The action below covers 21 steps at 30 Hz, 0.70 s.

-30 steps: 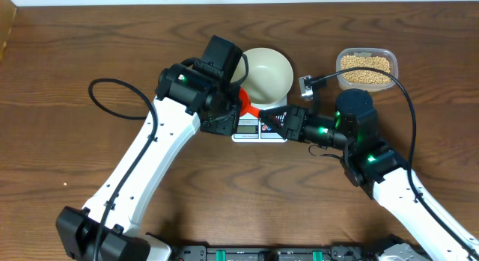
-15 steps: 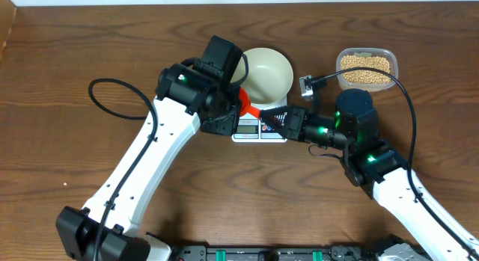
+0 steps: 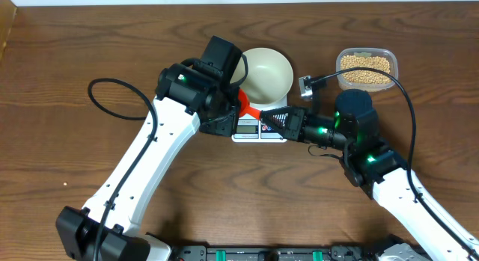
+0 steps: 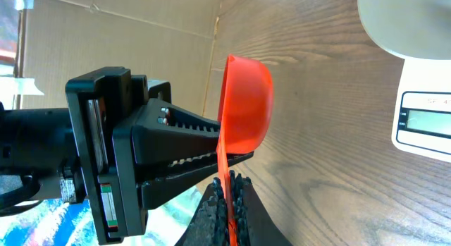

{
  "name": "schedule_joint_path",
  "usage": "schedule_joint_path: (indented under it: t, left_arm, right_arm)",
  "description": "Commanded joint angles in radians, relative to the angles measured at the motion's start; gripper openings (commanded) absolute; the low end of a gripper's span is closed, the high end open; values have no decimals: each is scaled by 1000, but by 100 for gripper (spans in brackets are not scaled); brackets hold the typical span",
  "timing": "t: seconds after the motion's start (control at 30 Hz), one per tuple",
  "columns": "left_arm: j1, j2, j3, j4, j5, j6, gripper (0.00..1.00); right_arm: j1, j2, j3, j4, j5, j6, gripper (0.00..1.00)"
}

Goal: Scoop item into bowl and weigh 50g on scale
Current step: 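Close the right gripper on the scoop handle, release left gripper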

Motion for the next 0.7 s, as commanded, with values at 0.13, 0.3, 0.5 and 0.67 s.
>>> schedule_joint_path:
  t: [0.13,0.3,0.5,0.67]
  left_arm:
    - [-3,2,-4,-7,5,-15,32]
    - [-3,2,-4,-8,5,-15,88]
    - [-3,2,-4,-18,-15,71,88]
    - [-3,2,-4,-18,-84,312,88]
  right_arm:
    - [11,7,21,-3,15,-18,1]
    - [11,7,21,-48,68,-45,1]
    - [9,6,21,-103,142,-121,1]
    - [-5,4,21,-105,145,-175,1]
